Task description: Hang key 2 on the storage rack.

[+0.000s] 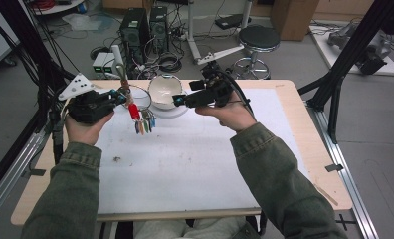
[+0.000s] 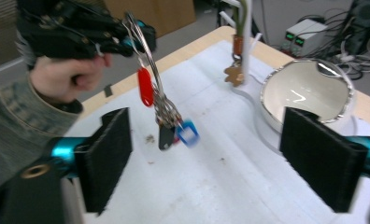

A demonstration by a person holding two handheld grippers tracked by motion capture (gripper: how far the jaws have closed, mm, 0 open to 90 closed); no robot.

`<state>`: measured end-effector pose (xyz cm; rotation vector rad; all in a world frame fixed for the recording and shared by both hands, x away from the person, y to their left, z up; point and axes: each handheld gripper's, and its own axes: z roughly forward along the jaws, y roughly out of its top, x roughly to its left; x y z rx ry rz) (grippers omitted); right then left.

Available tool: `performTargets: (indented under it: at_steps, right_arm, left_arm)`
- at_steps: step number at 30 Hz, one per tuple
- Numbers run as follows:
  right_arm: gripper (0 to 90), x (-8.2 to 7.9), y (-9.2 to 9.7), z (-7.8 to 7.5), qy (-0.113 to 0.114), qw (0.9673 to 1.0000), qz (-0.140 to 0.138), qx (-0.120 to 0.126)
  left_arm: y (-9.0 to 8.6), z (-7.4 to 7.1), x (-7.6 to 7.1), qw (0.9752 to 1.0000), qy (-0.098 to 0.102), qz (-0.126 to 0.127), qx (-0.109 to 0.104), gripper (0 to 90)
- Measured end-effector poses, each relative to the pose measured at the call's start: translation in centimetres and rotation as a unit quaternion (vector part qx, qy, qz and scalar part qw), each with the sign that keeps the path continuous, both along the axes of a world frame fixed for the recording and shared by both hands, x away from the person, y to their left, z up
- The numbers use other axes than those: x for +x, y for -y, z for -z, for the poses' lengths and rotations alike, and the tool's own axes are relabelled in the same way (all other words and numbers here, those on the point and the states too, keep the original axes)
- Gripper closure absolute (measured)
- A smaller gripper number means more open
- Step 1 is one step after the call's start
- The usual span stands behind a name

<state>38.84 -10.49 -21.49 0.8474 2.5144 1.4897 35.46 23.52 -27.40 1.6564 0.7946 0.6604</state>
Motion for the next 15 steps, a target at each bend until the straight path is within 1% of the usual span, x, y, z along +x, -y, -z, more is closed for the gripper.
performTargets:
  at_steps: [2, 3, 5, 7, 11, 12, 13, 15]
  right_arm:
    - [10.4, -0.1, 0.5, 0.5, 0.004, 1.0000, 0.009, -0.001]
    - [9.3, -0.1, 0.8, 0.6, 0.001, 0.9999, 0.012, -0.003]
    - [8.4, -0.2, 1.4, 1.0, 0.006, 0.9997, 0.025, -0.002]
    - [0.6, -0.3, 2.1, 1.5, 0.011, 0.9993, 0.036, 0.002]
    - [0.5, -0.4, 3.5, 2.3, 0.019, 0.9982, 0.056, -0.003]
    - [0.5, -0.5, 3.9, 2.5, 0.016, 0.9980, 0.062, -0.003]
    - [0.5, -0.6, 4.2, 2.8, 0.016, 0.9979, 0.062, -0.001]
    - [0.5, -0.8, 4.8, 3.3, 0.018, 0.9974, 0.070, -0.002]
  left_arm:
    - [-0.2, -0.1, 0.1, 1.0000, -0.001, -0.001, -0.005, 86.2]
    - [-0.4, -0.2, 0.1, 1.0000, -0.002, -0.003, -0.005, 86.2]
    - [-0.7, -0.3, 0.2, 1.0000, -0.004, -0.007, -0.002, 86.2]
    - [-0.9, -0.4, 0.2, 0.9999, -0.004, -0.011, -0.005, 86.3]
    - [-1.2, -0.5, 0.1, 0.9999, -0.006, -0.015, -0.002, 86.4]
    - [-1.3, -0.5, 0.1, 0.9999, -0.008, -0.015, -0.002, 86.4]
    - [-1.3, -0.5, 0.2, 0.9998, -0.010, -0.019, -0.004, 86.4]
    - [-1.6, -0.5, 0.3, 0.9996, -0.014, -0.026, -0.001, 86.4]
